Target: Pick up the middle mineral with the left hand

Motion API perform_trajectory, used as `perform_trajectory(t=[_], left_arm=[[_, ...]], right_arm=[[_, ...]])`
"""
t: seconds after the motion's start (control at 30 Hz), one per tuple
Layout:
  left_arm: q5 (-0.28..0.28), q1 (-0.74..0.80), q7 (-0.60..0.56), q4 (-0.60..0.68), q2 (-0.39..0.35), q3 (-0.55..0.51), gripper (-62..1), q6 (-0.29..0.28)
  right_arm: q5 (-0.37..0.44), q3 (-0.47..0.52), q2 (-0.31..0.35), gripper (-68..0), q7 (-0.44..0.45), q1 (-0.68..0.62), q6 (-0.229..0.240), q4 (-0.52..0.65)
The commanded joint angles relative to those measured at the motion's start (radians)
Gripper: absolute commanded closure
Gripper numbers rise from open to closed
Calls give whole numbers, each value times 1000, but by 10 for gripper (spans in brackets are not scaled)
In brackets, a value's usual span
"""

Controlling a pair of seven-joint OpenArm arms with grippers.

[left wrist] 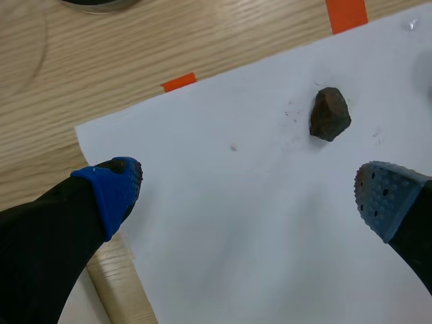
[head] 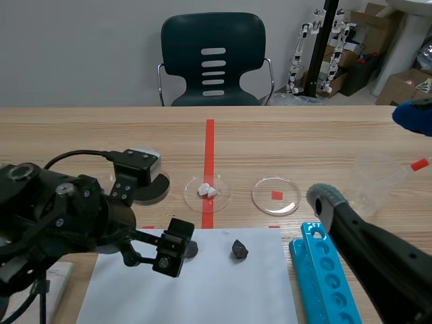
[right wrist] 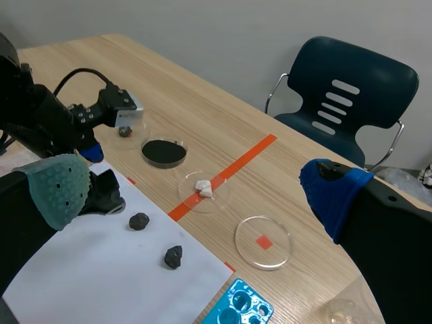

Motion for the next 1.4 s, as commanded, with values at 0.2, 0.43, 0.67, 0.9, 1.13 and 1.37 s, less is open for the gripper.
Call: perform_trajectory(t=[0.2, 0.43, 0.67, 0.9, 1.13, 1.37], left_arm=[[9, -61, 46, 19, 2, 92, -623, 94], [31, -109, 98, -37, 61, 118, -623, 185], [54, -198, 159, -164, 132, 130, -623, 187], [86, -253, 184, -264, 197, 132, -623, 188], [136, -262, 200, -323, 247, 133, -623, 213], [179, -262, 187, -383, 291, 133, -623, 255]], right_arm=[[14, 7, 4, -679, 14, -2, 0, 12], [14, 7, 4, -679, 14, -2, 0, 12], [14, 7, 4, -679, 14, -2, 0, 12], [14, 7, 4, -679, 11, -2, 0, 12], [14, 7, 4, -679, 10, -2, 0, 12], [14, 7, 4, -679, 10, -2, 0, 12]])
